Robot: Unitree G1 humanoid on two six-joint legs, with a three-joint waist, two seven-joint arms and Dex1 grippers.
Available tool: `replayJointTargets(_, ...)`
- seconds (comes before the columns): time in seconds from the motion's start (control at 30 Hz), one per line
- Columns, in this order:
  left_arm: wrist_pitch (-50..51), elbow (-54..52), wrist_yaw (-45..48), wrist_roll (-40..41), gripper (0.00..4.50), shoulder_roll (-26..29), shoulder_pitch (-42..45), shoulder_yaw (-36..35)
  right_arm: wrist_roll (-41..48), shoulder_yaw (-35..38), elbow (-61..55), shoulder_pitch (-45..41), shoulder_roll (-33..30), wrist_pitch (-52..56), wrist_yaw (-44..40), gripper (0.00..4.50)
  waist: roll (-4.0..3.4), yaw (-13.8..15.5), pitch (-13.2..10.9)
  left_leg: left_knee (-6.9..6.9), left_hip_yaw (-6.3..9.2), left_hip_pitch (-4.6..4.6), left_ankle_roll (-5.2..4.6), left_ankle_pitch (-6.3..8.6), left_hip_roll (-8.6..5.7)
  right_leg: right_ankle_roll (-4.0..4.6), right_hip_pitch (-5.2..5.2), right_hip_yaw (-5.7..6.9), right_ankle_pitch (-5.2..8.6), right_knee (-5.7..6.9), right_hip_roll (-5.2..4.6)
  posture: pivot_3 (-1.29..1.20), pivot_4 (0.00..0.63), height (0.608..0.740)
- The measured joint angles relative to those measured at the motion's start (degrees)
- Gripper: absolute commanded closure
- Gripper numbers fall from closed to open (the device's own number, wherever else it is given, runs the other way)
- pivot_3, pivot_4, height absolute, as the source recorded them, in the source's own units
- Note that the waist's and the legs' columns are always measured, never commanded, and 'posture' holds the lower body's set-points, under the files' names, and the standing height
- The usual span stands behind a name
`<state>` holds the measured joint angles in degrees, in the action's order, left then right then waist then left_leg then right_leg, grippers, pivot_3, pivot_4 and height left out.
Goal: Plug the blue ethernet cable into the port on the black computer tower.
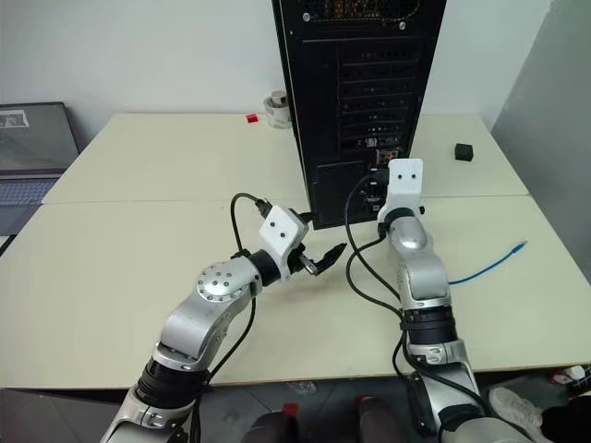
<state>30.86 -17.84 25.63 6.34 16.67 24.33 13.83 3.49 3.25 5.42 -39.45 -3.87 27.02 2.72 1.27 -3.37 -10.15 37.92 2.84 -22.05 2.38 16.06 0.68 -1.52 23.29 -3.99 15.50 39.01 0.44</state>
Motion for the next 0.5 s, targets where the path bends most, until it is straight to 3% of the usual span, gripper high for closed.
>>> replayJointTargets(0.4,-1.12,2.91,1.03,-0.09,0.00,2.43,0.94,-2.33,4.64,0.20,-13.10,6.55,-9.48,7.68,-11.26,0.01,0.00,0.44,-0.01,0.01,0.07,-0.09,-0.01,0.00,-0.04,-0.01,0.02,0.09,0.01,-0.02,-0.04,0.00,0.150,0.740)
replayJointTargets(0.5,-1.12,3.55,1.51,-0.43,0.00,4.02,2.27,-2.96,6.97,0.67,-17.30,8.07,-13.95,10.66,-15.61,0.01,-0.02,0.50,-0.02,0.01,0.09,-0.11,-0.01,0.00,-0.07,-0.01,0.02,0.11,0.01,-0.03,-0.05,0.00,0.150,0.740)
